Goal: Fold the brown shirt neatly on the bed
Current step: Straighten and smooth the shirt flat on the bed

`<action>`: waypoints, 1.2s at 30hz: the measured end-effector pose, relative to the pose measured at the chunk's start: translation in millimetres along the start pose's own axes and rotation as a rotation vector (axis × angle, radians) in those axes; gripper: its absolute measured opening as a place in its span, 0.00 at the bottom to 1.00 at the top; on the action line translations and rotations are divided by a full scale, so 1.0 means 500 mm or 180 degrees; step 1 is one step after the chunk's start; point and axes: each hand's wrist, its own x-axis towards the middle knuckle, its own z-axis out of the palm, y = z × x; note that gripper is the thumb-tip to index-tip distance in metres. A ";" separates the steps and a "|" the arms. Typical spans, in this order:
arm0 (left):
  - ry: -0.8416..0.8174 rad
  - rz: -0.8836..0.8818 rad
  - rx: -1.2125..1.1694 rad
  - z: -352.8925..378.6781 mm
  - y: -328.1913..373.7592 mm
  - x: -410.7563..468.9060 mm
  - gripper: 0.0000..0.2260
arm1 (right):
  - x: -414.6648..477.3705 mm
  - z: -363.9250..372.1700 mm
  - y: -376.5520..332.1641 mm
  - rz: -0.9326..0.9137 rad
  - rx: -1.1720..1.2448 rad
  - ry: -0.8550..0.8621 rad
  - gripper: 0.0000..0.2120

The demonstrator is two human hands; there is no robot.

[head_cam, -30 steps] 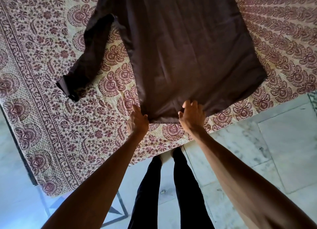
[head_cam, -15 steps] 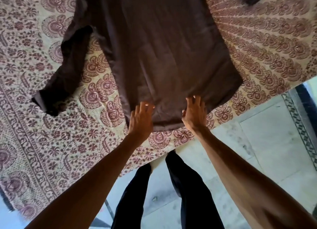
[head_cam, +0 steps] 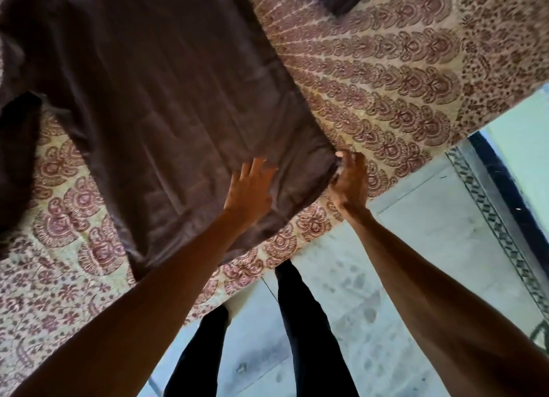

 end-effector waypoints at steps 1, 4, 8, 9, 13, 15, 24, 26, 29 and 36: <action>-0.0053 0.0045 0.0068 -0.003 0.011 0.019 0.31 | 0.019 -0.002 0.015 -0.0131 0.0048 -0.0056 0.19; -0.0329 0.0053 0.0181 -0.014 0.024 0.057 0.33 | 0.054 0.007 0.043 -0.0431 0.0047 -0.0142 0.13; -0.0586 0.0031 0.0240 -0.025 0.033 0.072 0.35 | 0.075 0.001 0.071 -0.0585 -0.0029 -0.0135 0.08; -0.0602 0.0031 0.0218 -0.024 0.033 0.072 0.35 | 0.079 -0.003 0.078 -0.0636 -0.0090 -0.0117 0.08; -0.0668 0.0149 0.0386 -0.017 0.036 0.072 0.35 | 0.093 -0.027 0.103 -0.0709 -0.0329 -0.0178 0.08; -0.0640 0.0237 0.0581 -0.010 0.041 0.068 0.36 | 0.097 -0.032 0.097 -0.0732 -0.0459 -0.0231 0.09; 0.0234 -0.0432 -0.0539 -0.005 0.047 0.072 0.21 | 0.094 -0.020 0.020 -0.1243 -0.0232 -0.0355 0.10; 0.0220 -0.0832 -0.0427 -0.005 0.029 0.061 0.19 | 0.085 -0.010 0.008 -0.1295 -0.0477 -0.0754 0.10; -0.0165 -0.0662 -0.0068 0.003 -0.008 0.039 0.16 | 0.074 -0.014 -0.021 -0.0709 -0.1316 -0.1158 0.20; -0.0308 -0.0656 -0.1131 -0.063 -0.172 0.075 0.11 | 0.094 0.017 -0.236 -0.0716 -0.1810 -0.1353 0.15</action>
